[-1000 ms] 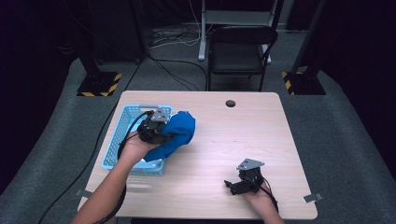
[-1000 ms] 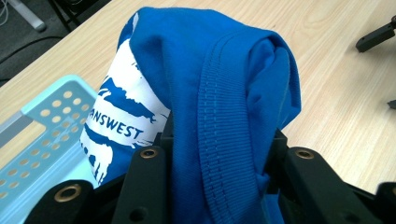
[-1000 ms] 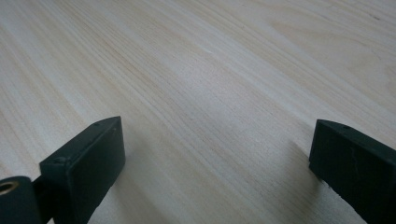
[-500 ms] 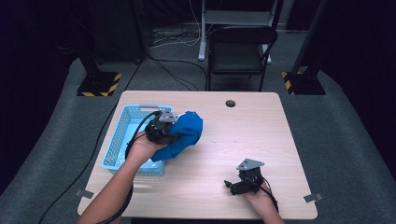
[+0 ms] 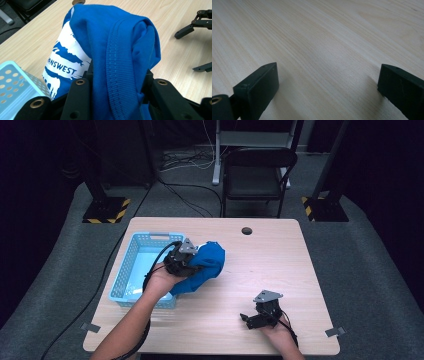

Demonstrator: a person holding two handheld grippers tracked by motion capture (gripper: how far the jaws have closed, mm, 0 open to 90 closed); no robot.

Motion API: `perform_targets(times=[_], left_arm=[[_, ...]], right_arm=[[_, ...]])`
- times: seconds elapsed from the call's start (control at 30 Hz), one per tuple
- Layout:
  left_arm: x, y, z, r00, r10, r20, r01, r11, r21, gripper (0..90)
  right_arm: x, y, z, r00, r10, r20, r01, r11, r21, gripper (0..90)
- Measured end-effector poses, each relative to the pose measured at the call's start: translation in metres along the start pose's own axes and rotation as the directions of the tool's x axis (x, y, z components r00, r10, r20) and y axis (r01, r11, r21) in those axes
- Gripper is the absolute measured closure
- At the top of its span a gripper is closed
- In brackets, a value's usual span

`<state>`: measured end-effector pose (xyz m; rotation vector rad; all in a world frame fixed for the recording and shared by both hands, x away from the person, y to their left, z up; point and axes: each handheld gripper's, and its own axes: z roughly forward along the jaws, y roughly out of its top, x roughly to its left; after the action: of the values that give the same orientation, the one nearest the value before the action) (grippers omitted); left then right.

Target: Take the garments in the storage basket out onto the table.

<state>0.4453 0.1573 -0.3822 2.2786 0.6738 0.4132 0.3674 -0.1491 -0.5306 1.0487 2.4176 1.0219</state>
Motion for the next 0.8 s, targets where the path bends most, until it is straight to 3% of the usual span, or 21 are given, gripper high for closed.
perform_targets(times=[0.8], left_arm=[[-0.019,0.017,0.027,0.9999,0.0,0.013,0.0,1.0,-0.002,65.4]], right_arm=[[0.0,0.0,0.0,1.0,-0.004,-0.003,0.004,1.0,0.0,2.8]])
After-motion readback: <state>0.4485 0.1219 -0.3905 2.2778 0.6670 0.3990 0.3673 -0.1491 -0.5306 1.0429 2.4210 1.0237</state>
